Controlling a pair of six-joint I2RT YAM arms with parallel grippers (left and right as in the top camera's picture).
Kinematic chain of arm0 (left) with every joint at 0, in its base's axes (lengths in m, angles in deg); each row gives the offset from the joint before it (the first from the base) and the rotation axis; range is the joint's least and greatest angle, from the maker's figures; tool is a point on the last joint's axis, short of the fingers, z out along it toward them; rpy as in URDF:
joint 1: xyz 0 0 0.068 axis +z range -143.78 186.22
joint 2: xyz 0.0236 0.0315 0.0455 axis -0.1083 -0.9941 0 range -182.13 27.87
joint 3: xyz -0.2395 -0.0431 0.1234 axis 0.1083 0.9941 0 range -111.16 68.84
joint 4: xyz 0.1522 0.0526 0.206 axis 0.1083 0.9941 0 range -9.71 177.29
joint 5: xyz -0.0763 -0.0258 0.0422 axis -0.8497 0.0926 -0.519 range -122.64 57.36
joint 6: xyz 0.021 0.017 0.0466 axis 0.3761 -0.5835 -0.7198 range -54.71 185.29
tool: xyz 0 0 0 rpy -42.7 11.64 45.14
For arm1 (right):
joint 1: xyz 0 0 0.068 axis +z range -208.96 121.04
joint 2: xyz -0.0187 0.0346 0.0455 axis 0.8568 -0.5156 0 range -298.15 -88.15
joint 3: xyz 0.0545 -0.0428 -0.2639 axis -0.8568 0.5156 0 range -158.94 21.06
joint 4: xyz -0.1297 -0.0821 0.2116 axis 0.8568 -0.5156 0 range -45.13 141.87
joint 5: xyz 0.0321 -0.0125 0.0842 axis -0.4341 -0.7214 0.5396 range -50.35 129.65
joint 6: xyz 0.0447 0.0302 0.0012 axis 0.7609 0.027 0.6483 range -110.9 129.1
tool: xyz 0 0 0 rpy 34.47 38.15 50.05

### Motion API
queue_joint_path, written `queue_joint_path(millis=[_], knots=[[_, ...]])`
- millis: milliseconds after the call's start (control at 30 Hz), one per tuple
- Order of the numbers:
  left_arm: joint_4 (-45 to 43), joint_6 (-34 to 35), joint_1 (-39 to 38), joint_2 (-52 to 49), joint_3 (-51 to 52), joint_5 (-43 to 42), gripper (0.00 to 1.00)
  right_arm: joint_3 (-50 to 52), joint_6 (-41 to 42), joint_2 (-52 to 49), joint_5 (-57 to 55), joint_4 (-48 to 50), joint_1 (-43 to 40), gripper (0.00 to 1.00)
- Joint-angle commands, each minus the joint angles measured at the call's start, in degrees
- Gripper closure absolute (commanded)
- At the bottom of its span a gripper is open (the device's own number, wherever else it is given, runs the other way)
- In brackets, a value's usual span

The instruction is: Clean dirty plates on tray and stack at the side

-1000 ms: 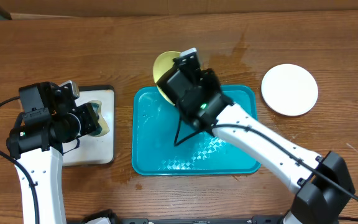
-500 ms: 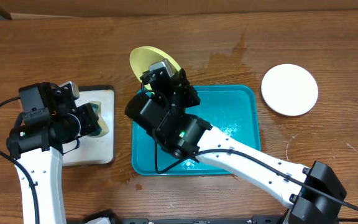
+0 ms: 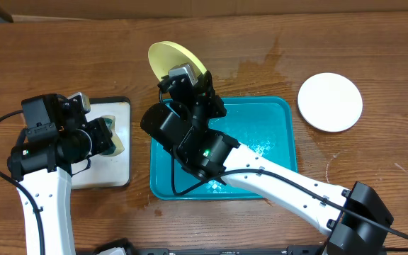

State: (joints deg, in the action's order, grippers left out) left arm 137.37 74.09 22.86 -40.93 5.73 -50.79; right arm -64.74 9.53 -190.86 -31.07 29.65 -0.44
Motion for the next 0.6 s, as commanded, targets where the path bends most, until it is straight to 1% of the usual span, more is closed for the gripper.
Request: queue_joint_path(millis=[0, 267, 333, 467, 567], knots=[[-0.11, -1.09, 0.22, -0.31, 0.0, 0.57, 0.96, 0.11, 0.85, 0.02, -0.11, 0.74, -0.13, 0.96], [-0.11, -1.09, 0.22, -0.31, 0.0, 0.59, 0.96, 0.11, 1.11, 0.04, -0.2, 0.74, -0.15, 0.96], [-0.11, -1.09, 0.22, -0.31, 0.0, 0.57, 0.96, 0.09, 2.49, 0.04, 0.33, 0.96, -0.15, 0.96], [-0.11, -1.09, 0.22, -0.31, 0.0, 0.57, 0.96, 0.09, 3.15, 0.04, 6.91, 0.85, -0.39, 0.96], [-0.11, -1.09, 0.22, -0.31, 0.0, 0.57, 0.96, 0.09, 5.9, 0.04, 9.68, 0.81, -1.27, 0.96]])
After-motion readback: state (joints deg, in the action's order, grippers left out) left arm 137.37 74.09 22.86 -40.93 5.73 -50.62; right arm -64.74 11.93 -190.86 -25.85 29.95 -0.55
